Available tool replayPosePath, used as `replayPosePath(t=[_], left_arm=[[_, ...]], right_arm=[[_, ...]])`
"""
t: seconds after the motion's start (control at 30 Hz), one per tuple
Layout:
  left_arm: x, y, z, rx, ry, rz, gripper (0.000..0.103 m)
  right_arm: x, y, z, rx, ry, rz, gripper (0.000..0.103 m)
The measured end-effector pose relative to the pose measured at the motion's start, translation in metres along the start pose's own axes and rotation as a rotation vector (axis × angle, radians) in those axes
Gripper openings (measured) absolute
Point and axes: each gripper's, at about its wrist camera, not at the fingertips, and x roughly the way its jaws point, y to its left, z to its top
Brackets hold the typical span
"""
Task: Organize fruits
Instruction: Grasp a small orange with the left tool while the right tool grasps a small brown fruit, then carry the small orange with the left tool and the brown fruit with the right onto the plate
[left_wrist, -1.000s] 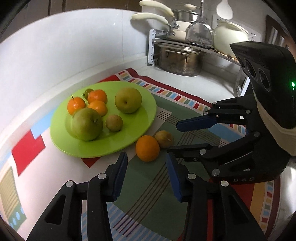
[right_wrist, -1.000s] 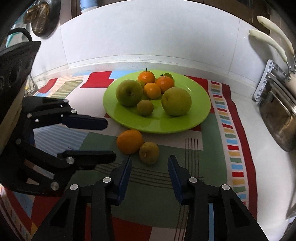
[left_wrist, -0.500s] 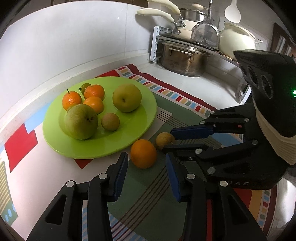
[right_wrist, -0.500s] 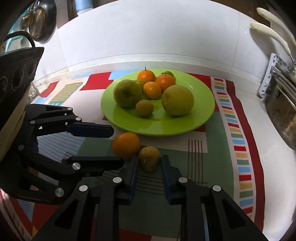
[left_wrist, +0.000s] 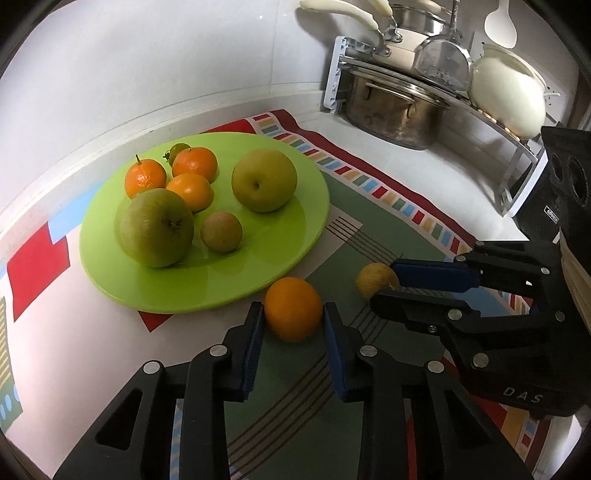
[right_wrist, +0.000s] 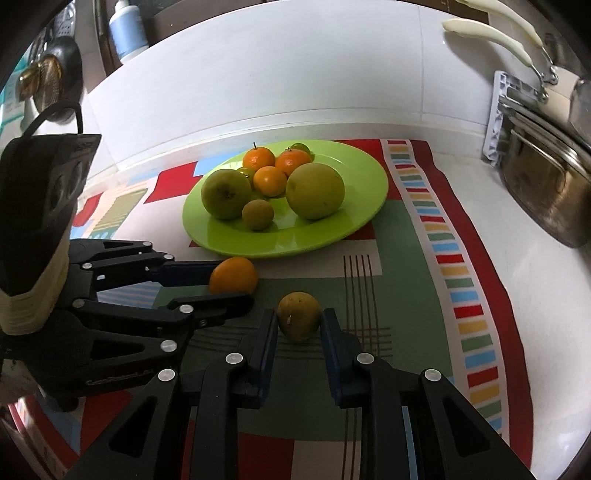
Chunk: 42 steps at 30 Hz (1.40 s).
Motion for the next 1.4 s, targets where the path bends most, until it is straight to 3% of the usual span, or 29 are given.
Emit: replayPosePath(t=[0.37, 0.67, 1.4], left_arm=[[-0.023, -0.001, -0.002, -0.021, -0.033, 0.012, 0.032], [-0.059, -0.001, 0.003, -0.035, -0.103, 0.037, 0.032], [-0.113, -0.005, 0.049, 0.01, -0.3, 0.102, 0.032]], right_arm=[[-0.01, 0.002, -0.002, 0.028, -0.028, 0.005, 0.025], [-0.032, 0.011, 0.005, 0.032, -0.091, 0.001, 0.025], [-0.08, 0.017, 0.052, 0.02, -0.289, -0.037, 0.025]])
